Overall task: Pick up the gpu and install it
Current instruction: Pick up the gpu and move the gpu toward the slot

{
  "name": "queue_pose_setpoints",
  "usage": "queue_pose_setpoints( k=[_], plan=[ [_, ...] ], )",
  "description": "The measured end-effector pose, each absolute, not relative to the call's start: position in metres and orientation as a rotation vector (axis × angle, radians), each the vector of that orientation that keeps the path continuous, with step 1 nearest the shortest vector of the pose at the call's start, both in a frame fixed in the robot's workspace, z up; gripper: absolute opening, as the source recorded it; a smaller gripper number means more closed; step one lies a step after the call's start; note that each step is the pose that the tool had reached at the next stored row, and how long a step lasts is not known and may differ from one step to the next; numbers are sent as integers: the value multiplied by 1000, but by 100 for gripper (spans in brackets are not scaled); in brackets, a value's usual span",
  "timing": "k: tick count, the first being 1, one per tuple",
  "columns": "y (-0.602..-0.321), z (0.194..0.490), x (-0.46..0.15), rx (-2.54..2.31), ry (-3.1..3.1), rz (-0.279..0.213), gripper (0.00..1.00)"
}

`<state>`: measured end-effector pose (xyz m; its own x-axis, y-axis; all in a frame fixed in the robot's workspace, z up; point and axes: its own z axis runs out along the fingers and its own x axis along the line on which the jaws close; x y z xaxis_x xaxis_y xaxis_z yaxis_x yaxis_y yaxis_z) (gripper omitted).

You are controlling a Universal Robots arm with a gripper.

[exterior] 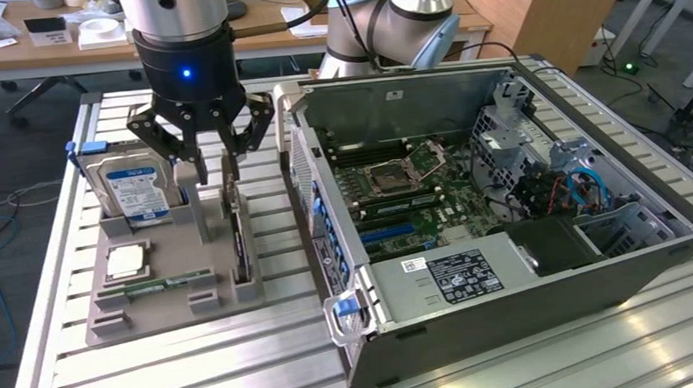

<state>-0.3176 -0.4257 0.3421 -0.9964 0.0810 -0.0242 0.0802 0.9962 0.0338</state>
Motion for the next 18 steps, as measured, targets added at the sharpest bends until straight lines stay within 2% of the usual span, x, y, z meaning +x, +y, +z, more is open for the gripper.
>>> queue_pose_setpoints(
  k=[18],
  plan=[
    [-426,337,-318,126,3113,52,42]
  ],
)
